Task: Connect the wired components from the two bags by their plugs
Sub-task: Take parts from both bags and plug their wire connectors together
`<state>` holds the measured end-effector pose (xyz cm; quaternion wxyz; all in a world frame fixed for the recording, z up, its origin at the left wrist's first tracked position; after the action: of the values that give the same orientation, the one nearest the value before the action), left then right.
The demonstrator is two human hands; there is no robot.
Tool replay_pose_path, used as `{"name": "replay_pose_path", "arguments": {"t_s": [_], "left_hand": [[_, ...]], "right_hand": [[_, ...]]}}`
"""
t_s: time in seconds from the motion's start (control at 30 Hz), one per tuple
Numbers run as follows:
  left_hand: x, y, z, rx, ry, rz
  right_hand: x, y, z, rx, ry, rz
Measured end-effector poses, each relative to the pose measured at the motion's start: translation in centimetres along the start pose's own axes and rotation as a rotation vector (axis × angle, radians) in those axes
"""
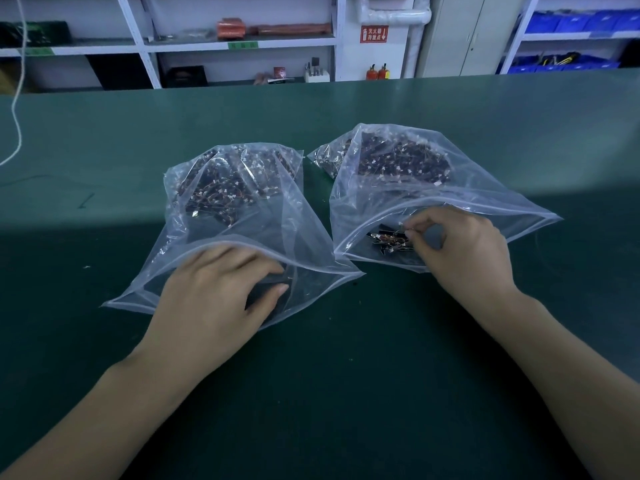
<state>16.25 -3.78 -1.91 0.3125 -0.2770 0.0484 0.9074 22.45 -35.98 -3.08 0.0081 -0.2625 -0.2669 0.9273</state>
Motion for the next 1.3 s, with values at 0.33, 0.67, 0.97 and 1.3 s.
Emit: {"name": "replay_pose_path", "arguments": {"t_s": [0.33,0.67,0.97,1.3], "left_hand": [[0.1,0.0,0.5,-0.046,-0.145,0.187],[0.3,-0.4,0.8,-0.050,-0.211,0.268],[0.0,0.5,-0.1,0.188,-0.146,0.182],[-0.3,2.3,0.8,0.086,0.130,-0.025]], "right_hand": [[1.0,-2.2,-0.2,-0.091,0.009,0.099],[2.0,-3.6,-0.5,-0.189,-0.004,0.150],[2.5,-4.2,-0.4,-0.244,0.028,0.197],[3.1,-5.0,0.2,-0.364,0.008,0.235]]}}
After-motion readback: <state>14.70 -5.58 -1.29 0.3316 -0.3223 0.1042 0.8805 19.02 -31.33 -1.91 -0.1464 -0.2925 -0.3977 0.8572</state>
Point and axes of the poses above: each hand's wrist, its own x-axis away from the middle knuckle, its own z-axis out of the back of the hand, y = z × x, the point moved 3 cm from there along -x, towards the middle knuckle, and after that the axes turned 10 degrees about -z, right-handed, at the moved point
